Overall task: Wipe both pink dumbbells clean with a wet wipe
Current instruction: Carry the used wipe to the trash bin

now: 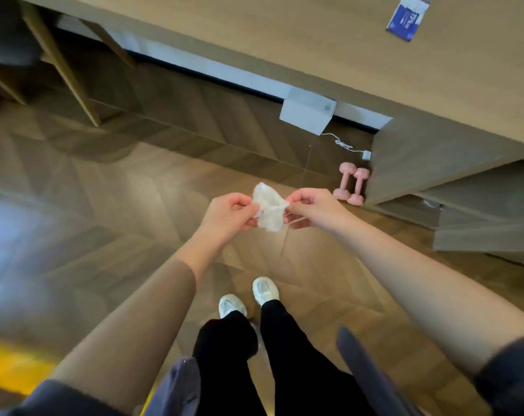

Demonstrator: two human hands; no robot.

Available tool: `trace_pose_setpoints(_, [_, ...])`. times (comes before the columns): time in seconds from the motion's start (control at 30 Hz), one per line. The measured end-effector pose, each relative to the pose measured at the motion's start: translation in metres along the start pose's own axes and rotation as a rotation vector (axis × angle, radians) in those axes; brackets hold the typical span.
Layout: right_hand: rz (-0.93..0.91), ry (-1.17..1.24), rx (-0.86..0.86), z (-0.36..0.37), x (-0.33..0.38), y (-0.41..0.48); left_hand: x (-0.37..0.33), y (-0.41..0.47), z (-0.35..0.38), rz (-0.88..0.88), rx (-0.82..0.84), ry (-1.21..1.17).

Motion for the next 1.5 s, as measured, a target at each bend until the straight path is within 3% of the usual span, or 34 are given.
trace_pose_setpoints(0.33, [-0.079, -0.18, 0.027, 0.139, 0.121, 0.058, -0.011, 0.019, -0.184, 0.028, -0.136, -0.08])
trace_pose_setpoints(0.6, [-0.093, -0.218, 0.015, 0.275, 0.211, 0.102, -0.035, 0.045, -0.354, 0.042, -0.13, -0.063])
trace_pose_setpoints(0.93, [-0.126, -0.302, 0.028, 0.421, 0.332, 0.229, -0.05, 0.129, -0.555, 0.01, -0.207, -0.072])
trace_pose_setpoints(1.5, [-0.152, -0.515, 0.218, 0.785, 0.539, 0.405, -0.027, 0.198, -0.959, -0.076, -0.431, -0.278])
Point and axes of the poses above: each hand's wrist, its own y-axis towards the middle knuckle, its own z-axis out of the palm, x = y × z, the point moved 6 cm from there along y, towards the middle knuckle, and after that the axes turned 2 degrees about z, right-handed, at the moved point
